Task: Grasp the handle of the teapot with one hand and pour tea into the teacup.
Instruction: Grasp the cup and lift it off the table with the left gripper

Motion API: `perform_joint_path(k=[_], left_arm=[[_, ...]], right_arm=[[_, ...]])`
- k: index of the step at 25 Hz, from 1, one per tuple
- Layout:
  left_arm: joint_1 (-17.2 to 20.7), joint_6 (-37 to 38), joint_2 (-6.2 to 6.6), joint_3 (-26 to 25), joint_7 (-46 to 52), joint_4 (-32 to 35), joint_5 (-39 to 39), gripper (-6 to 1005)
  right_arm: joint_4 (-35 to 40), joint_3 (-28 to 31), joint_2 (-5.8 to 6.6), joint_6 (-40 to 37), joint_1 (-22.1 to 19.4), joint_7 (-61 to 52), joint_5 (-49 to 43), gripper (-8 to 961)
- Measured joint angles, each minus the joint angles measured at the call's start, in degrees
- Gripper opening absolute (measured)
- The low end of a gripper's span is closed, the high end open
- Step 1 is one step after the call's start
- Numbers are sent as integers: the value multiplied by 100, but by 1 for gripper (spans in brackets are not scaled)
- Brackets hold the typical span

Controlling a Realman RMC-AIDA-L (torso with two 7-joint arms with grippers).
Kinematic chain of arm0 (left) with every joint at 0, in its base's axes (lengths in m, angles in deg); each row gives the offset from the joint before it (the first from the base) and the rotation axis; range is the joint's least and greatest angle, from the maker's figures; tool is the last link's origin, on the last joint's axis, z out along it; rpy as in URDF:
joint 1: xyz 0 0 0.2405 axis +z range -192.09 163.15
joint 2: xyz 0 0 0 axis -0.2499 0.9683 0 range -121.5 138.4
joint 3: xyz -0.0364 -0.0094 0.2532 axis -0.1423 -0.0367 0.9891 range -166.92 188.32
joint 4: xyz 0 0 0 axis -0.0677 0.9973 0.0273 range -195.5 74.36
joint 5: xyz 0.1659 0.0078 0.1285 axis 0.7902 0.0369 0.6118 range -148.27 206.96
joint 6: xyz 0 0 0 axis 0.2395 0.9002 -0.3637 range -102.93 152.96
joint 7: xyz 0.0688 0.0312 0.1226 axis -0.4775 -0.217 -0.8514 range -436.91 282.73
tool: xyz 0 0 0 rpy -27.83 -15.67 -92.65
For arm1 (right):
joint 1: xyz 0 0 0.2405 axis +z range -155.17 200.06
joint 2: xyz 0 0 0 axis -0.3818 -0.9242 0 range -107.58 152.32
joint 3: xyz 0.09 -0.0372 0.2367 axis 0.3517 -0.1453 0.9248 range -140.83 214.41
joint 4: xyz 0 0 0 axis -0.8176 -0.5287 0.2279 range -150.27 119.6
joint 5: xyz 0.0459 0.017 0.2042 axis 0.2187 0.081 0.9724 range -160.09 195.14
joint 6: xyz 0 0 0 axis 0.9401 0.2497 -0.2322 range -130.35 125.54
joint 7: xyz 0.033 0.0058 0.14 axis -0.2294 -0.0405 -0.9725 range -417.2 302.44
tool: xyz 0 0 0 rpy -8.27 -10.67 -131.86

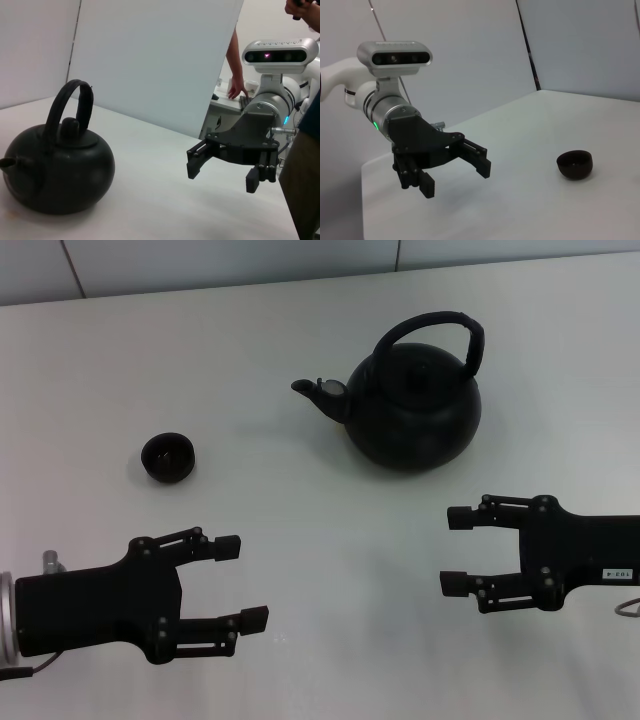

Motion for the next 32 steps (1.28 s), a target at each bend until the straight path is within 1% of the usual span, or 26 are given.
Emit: perform_joint_path(k=[22,27,30,31,32], left_arm=[[-11,-91,-14,-47,-27,0,-1,836],[-17,-532,-48,-99,-28,13,-95,829],[-6,-1122,-68,0,-42,6,-348,826],[-6,-1122,-68,0,-42,6,-348,824],[-2,-1380,-71,89,-51,-7,-467,823]], right_arm=[[-7,-9,0,45,49,-14,-4,832],[-14,-36,-2,52,78,-14,34,832],[-49,-24,-13,54,134,-15,48,832],[-49,-24,-13,54,134,-15,48,833],[-56,-20,-15,54,146,-14,51,833]])
